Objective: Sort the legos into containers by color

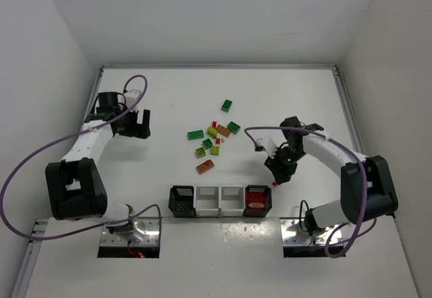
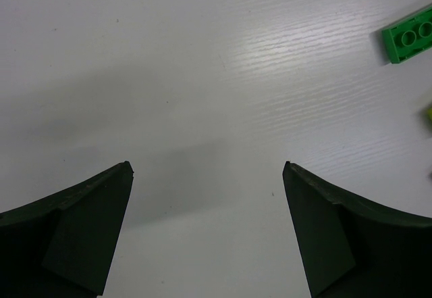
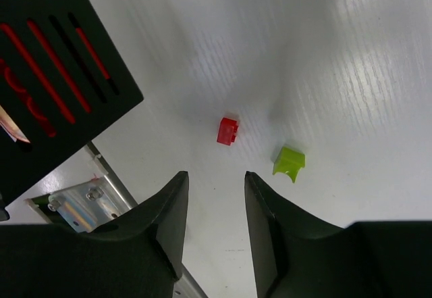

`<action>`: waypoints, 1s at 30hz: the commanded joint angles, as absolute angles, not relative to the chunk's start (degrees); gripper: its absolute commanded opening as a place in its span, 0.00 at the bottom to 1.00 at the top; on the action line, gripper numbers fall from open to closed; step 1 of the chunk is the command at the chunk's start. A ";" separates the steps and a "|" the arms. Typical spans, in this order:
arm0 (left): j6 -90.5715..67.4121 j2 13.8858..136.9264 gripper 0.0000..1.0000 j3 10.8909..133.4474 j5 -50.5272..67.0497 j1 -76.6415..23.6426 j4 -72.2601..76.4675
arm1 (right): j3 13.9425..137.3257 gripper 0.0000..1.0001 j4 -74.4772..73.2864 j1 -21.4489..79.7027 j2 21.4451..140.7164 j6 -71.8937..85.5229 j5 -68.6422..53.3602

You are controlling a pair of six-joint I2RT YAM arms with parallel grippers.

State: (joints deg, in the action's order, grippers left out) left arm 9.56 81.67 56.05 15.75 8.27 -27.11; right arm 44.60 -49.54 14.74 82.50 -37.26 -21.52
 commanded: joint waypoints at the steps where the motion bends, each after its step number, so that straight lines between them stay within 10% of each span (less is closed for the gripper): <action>1: 9.32 81.74 1.00 56.51 15.82 7.73 -25.84 | 43.86 0.40 -46.77 15.73 81.22 -33.77 -21.89; 30: 8.70 84.11 1.00 57.04 15.82 7.21 -25.31 | 38.23 0.38 -36.21 23.99 85.25 -22.94 -11.69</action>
State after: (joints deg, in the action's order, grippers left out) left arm 9.34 84.03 56.07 15.40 7.79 -26.46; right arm 38.35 -37.54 23.35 84.58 -24.18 -12.95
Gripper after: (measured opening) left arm 0.995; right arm 0.384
